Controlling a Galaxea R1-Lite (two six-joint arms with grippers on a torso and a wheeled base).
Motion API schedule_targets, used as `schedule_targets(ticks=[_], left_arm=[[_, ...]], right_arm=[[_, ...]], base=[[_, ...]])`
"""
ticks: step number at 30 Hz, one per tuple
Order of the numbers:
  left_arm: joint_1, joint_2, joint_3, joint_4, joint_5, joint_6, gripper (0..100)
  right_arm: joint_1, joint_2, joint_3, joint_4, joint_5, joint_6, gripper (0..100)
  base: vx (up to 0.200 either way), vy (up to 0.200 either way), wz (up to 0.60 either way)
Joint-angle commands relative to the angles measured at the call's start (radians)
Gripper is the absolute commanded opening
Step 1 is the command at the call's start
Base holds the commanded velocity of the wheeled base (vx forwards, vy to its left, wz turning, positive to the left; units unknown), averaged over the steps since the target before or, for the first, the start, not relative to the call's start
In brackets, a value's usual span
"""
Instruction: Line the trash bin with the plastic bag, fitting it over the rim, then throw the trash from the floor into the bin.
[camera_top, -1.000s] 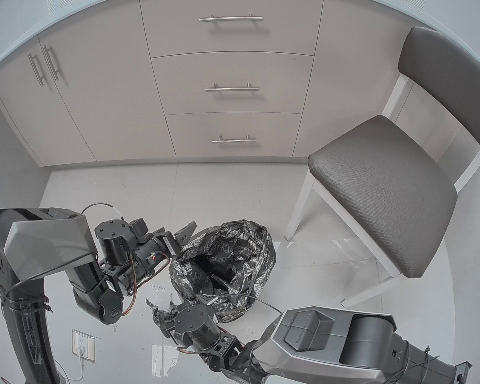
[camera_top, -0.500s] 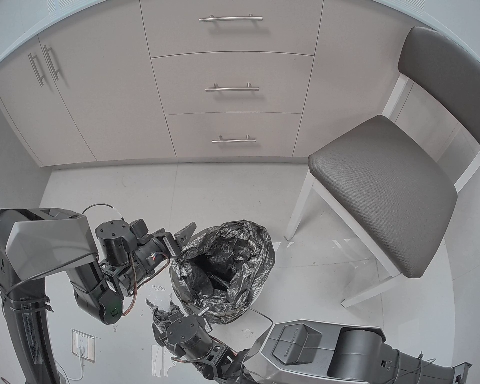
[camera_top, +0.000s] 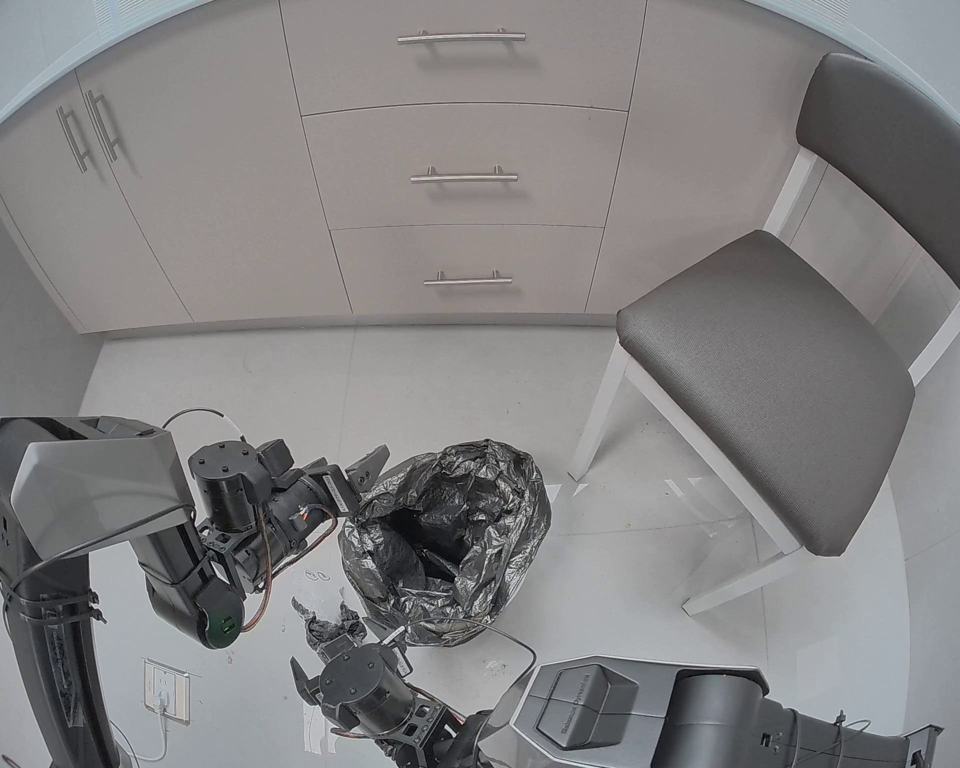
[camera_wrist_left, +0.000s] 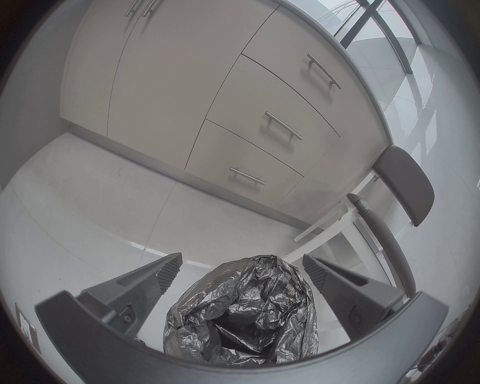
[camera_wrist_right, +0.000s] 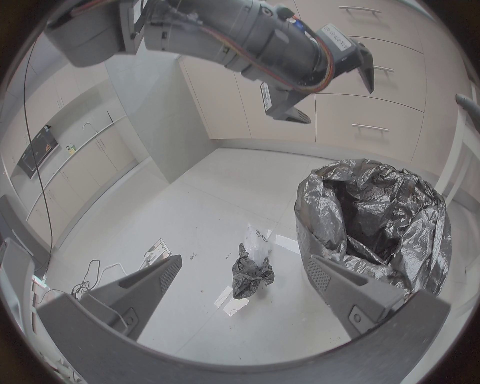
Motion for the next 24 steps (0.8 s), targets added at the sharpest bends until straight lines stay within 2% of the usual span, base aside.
schedule_targets(ticks=[1, 4, 8, 11, 13, 15, 20, 24], left_arm=[[0.006, 0.001, -0.002, 0.0, 0.0, 0.0, 100], [0.007, 0.001, 0.0, 0.0, 0.0, 0.0, 100], [0.012, 0.004, 0.0, 0.0, 0.0, -0.002, 100], [0.01, 0.004, -0.002, 0.0, 0.0, -0.008, 100], [0.009, 0.002, -0.002, 0.0, 0.0, -0.011, 100], [0.007, 0.002, -0.002, 0.0, 0.0, -0.011, 100], [0.004, -0.001, 0.0, 0.0, 0.002, -0.011, 100], [0.006, -0.004, 0.0, 0.0, 0.002, -0.009, 100]], right_arm=[[-0.009, -0.049, 0.024, -0.005, -0.012, 0.004, 100], [-0.034, -0.123, 0.107, -0.011, -0.041, 0.015, 100], [-0.069, -0.241, 0.311, -0.058, -0.117, 0.047, 100], [-0.101, -0.255, 0.409, -0.107, -0.202, 0.035, 100], [-0.118, -0.255, 0.432, -0.144, -0.291, 0.016, 100], [-0.132, -0.252, 0.442, -0.184, -0.338, 0.003, 100], [-0.141, -0.258, 0.458, -0.238, -0.364, -0.079, 100], [-0.17, -0.227, 0.447, -0.25, -0.472, -0.112, 100]], base=[[0.0, 0.0, 0.0], [0.0, 0.0, 0.0], [0.0, 0.0, 0.0], [0.0, 0.0, 0.0], [0.0, 0.0, 0.0], [0.0, 0.0, 0.0], [0.0, 0.0, 0.0], [0.0, 0.0, 0.0]])
